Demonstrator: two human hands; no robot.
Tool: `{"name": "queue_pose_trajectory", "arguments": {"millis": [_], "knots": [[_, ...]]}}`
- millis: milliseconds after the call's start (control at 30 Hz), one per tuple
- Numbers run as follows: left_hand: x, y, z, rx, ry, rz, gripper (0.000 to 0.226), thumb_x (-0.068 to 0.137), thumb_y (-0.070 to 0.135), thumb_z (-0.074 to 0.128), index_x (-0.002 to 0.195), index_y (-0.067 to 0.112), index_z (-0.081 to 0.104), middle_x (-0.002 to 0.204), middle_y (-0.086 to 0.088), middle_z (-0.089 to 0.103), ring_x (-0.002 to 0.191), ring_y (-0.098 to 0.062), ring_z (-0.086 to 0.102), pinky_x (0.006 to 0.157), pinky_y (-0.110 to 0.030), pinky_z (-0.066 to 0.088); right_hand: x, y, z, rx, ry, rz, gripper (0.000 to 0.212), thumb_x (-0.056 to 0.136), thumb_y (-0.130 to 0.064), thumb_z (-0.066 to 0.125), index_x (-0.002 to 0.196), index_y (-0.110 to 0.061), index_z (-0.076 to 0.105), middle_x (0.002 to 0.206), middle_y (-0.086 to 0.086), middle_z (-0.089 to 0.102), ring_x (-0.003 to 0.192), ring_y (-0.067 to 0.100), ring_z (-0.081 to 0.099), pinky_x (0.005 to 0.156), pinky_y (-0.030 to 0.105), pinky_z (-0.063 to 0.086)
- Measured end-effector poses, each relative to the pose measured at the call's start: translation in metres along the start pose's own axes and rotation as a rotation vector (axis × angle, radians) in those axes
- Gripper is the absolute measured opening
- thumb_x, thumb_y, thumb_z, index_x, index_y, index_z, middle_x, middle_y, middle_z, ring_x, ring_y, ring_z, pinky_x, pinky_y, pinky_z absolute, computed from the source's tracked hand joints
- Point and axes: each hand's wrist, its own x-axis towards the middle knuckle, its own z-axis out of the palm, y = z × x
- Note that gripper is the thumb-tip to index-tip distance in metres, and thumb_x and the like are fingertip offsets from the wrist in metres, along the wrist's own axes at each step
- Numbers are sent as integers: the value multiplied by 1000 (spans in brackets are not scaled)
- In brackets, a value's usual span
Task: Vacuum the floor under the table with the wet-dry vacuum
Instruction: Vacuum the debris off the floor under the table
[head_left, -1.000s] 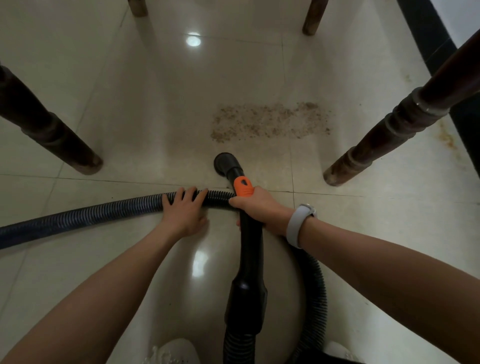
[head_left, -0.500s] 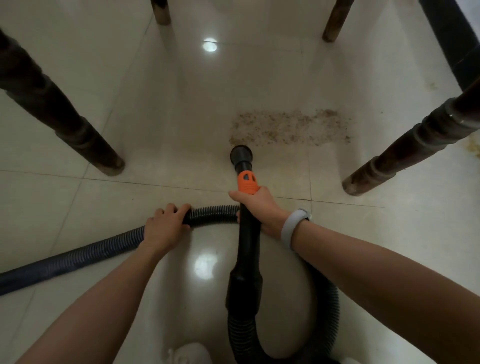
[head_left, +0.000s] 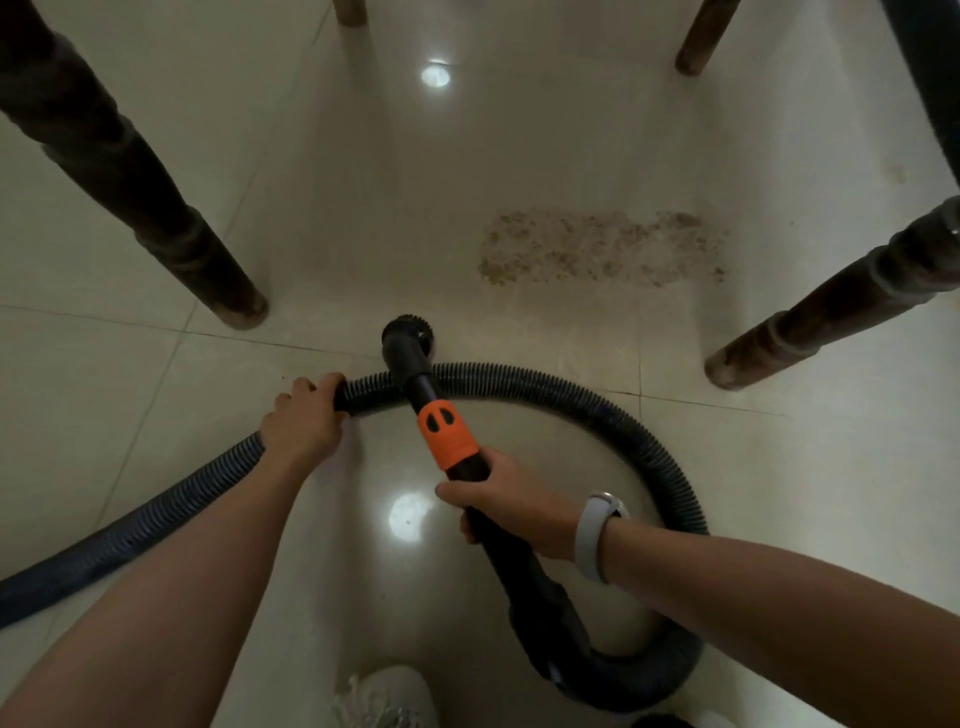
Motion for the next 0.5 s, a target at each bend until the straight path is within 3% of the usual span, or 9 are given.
{"name": "queue_pose_trajectory", "arguments": {"millis": [133,267,500], "knots": [[-3,-1,6,13,38,13,46,96,27,47,140,23,33,126,-17,47,110,-37,49,91,-48,45,1,-3,-11,-192,152,-73,17,86,-16,61,82,-12,44,66,4,50,43,14,52,43,22,46],[-3,4,9,-27,5,20,46,96,29,46,140,23,32,127,-16,50,110,-36,51,91,-47,45,-3,-4,-22,-329,264,-133,17,87,-21,60,89,-14,45,67,1,51,41,10,49,39,19,42],[-4,2,6,-9,-59,-16,49,89,37,59,129,15,43,125,-14,50,111,-34,52,91,-46,46,-32,-1,-51,-550,215,-207,19,88,-25,61,97,-16,47,73,0,55,47,10,51,42,17,43]]}}
